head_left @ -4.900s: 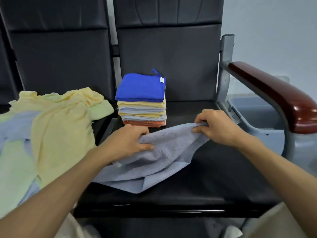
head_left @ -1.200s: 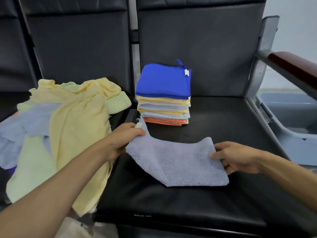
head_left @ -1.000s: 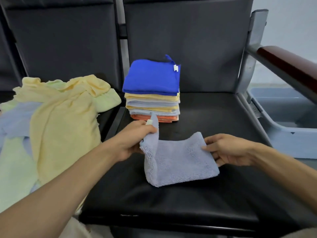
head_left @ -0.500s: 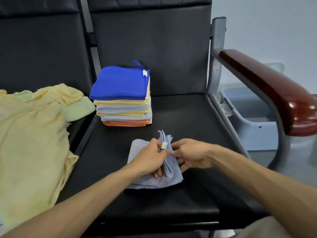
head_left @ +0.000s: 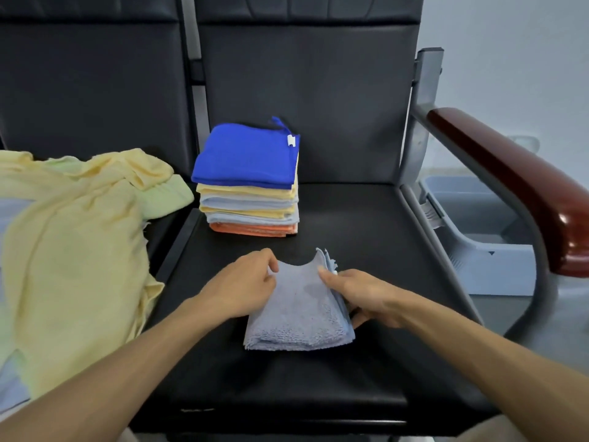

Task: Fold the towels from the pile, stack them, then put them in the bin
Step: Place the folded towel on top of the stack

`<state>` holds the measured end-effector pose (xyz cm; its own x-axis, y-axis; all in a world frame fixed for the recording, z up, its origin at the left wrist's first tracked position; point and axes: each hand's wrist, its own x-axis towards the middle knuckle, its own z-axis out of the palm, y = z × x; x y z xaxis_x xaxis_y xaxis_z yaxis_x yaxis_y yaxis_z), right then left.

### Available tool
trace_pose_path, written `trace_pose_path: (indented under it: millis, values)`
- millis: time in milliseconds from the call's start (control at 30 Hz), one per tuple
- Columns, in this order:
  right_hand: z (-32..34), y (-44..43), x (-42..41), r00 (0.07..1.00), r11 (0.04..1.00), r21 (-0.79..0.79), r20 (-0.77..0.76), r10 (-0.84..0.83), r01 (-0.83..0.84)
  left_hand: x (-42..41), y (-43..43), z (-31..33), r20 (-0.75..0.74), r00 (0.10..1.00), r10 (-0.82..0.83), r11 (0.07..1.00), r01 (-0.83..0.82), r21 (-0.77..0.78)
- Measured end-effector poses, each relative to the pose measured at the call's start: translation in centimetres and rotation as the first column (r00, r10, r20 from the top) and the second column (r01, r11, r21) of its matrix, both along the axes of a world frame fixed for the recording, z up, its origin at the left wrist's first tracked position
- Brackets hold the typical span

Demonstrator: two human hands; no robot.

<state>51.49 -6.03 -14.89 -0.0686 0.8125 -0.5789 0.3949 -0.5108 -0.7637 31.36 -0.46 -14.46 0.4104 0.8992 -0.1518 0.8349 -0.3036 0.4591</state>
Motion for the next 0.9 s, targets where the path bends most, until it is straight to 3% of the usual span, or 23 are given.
trace_pose_path:
  millis: [100,167,267,367,467,533,633,700,800,900]
  values:
    - [0.0,-0.2,-1.0,0.918,0.961,0.195,0.381,0.109,-0.195,-1.8,0.5,-0.4,-0.034,0.999,0.019,0.999,-0.02,-0.031]
    - [0.1,0.0,-1.5,0.876,0.905,0.307,0.467,0.125,-0.293,-2.4,0.6,-0.4,-0.014,0.999,0.03,0.999,-0.031,-0.039]
    - [0.8,0.0,-1.7,0.927,0.864,0.431,0.36,0.101,-0.261,-2.8,0.6,-0.3,0.075,0.994,0.084,0.992,-0.076,-0.1]
    - [2.0,-0.4,-1.9,0.988,0.822,0.552,0.14,0.07,-0.136,-2.8,0.4,0.1,0.233,0.95,0.206,0.94,-0.127,-0.316]
    - [3.3,-0.7,-2.4,0.995,0.754,0.656,-0.091,0.033,0.034,-2.9,-0.2,1.4,0.48,0.798,0.364,0.762,0.04,-0.646]
    - [4.0,-0.6,-2.6,0.977,0.703,0.69,-0.211,-0.032,0.172,-3.2,-0.6,2.7,0.597,0.663,0.451,0.66,0.203,-0.724]
    - [4.8,-0.5,-2.5,0.904,0.708,0.605,-0.411,-0.116,0.366,-3.6,-0.7,4.1,0.724,0.504,0.472,0.703,0.28,-0.653]
    - [5.1,-0.8,-2.3,0.883,0.765,0.526,-0.454,-0.116,0.372,-3.8,-0.7,4.5,0.78,0.432,0.452,0.772,0.249,-0.585]
    - [5.1,-1.2,-2.2,0.922,0.855,0.469,-0.386,-0.024,0.219,-4.0,-0.6,4.6,0.809,0.453,0.374,0.884,0.091,-0.459]
    - [5.6,0.1,-2.6,0.958,0.805,0.565,-0.286,-0.019,0.184,-3.8,0.3,5.4,0.804,0.513,0.301,0.939,-0.014,-0.343]
